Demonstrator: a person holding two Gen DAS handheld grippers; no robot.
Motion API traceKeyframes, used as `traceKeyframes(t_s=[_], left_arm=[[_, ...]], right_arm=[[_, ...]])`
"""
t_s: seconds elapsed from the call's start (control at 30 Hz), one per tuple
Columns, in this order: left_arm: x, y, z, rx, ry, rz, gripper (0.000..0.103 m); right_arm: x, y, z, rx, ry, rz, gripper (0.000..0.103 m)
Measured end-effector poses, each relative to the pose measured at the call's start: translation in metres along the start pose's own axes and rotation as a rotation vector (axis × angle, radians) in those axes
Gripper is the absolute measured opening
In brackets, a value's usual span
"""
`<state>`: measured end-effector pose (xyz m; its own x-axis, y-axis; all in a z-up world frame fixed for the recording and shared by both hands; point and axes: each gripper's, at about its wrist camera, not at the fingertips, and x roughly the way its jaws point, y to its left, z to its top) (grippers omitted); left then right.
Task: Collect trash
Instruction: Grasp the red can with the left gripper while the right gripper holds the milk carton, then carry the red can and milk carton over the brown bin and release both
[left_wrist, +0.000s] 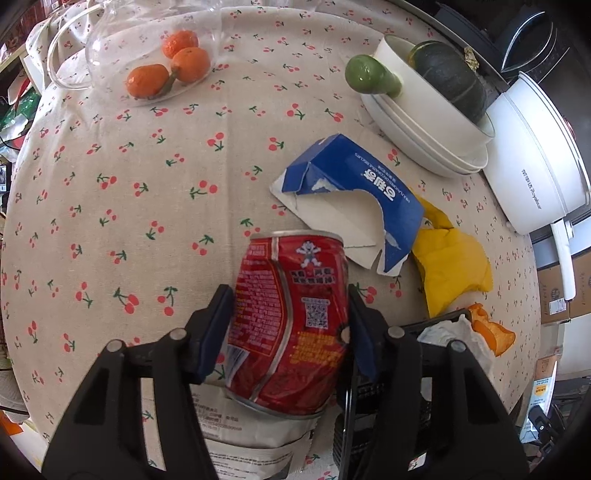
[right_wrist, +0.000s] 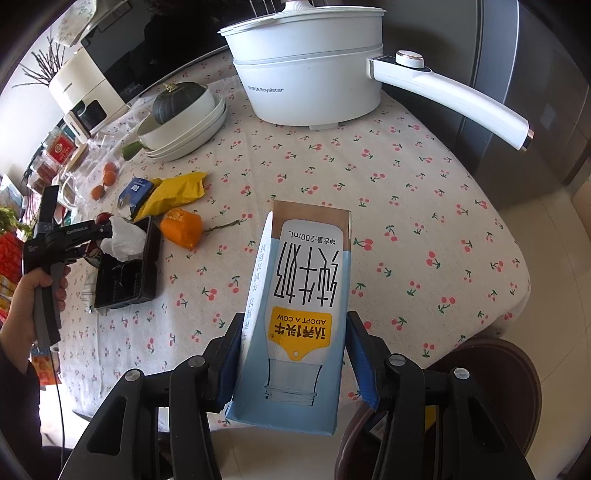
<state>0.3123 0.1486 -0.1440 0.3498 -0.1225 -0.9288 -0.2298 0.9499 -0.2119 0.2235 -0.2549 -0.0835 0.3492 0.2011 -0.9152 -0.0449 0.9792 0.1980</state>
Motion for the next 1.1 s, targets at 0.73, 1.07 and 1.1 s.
traceKeyframes(t_s=[0.73, 1.07, 1.1], left_arm=[[-0.078, 0.017, -0.068, 0.044, -0.132, -0.052, 0.032], [-0.108, 0.015, -0.096, 0.076, -0.171, -0.102, 0.032], [-0.110, 0.014, -0.098, 0.073, -0.173, -0.111, 0.032]], right_arm=[[-0.033, -0.004, -0.037, -0.017, -0.062, -0.023, 0.053], [-0.051, -0.024, -0.059, 0.000, -0.089, -0.055, 0.053], [-0.053, -0.025, -0.060, 0.003, -0.093, -0.054, 0.053]])
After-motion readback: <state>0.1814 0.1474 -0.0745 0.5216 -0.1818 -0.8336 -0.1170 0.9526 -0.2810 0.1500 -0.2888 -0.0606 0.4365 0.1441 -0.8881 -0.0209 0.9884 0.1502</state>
